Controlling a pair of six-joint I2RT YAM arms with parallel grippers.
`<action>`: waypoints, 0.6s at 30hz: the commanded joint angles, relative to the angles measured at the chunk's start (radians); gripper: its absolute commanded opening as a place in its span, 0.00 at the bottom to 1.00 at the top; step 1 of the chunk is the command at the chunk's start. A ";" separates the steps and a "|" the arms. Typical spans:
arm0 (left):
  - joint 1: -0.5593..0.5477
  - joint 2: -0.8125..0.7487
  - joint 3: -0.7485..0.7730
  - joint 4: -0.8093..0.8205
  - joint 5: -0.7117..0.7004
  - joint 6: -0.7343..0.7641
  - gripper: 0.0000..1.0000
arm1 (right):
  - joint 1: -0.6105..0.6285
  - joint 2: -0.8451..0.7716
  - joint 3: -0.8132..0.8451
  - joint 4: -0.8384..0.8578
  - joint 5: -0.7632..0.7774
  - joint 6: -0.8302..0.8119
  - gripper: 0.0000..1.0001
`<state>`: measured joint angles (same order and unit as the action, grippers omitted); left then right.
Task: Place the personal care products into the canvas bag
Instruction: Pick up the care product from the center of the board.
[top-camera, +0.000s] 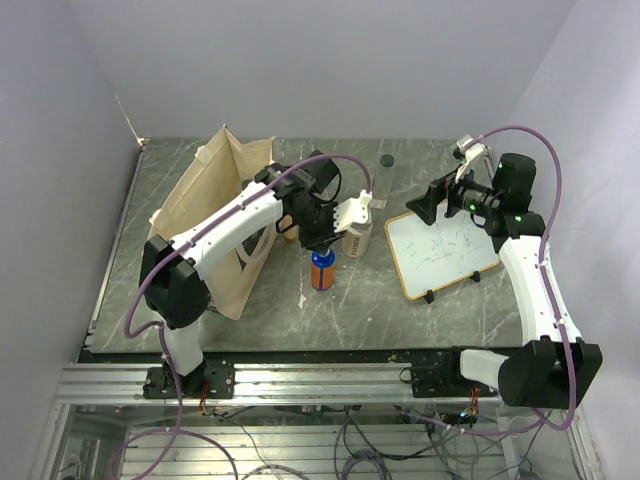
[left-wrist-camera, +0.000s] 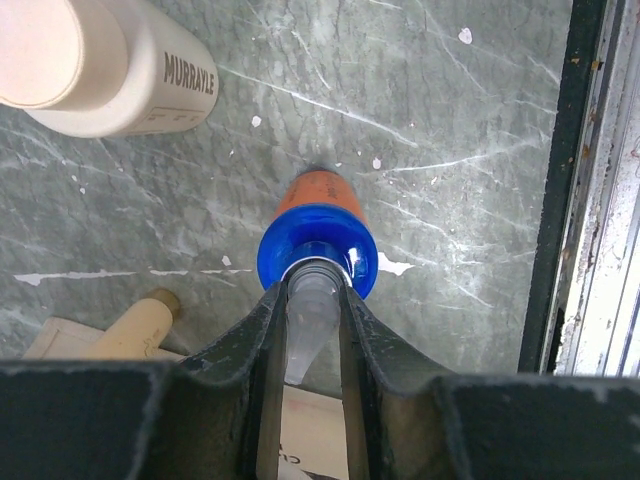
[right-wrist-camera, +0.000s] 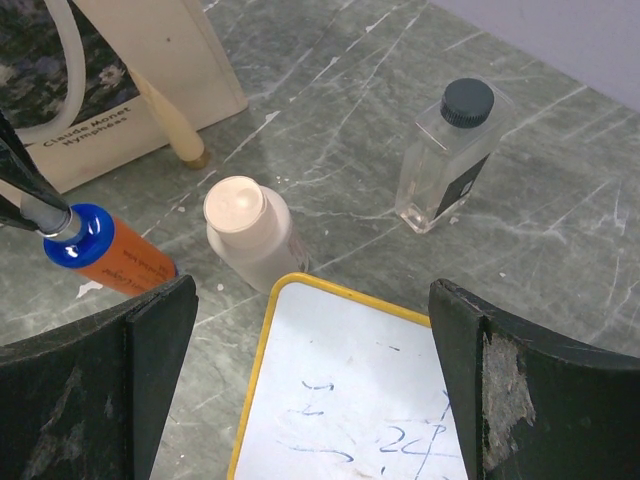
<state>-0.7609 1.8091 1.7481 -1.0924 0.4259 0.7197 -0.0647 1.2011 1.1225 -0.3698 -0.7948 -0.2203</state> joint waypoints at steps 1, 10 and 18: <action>0.000 -0.074 0.059 0.014 -0.013 -0.059 0.07 | -0.009 -0.008 -0.009 0.020 -0.007 0.007 1.00; 0.002 -0.152 0.102 -0.016 -0.045 -0.097 0.07 | -0.009 0.000 -0.003 0.019 -0.006 0.009 0.99; 0.013 -0.232 0.204 -0.070 -0.074 -0.097 0.07 | -0.011 0.004 0.013 0.006 0.006 0.007 1.00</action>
<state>-0.7563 1.6566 1.8626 -1.1576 0.3698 0.6422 -0.0647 1.2026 1.1213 -0.3702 -0.7952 -0.2195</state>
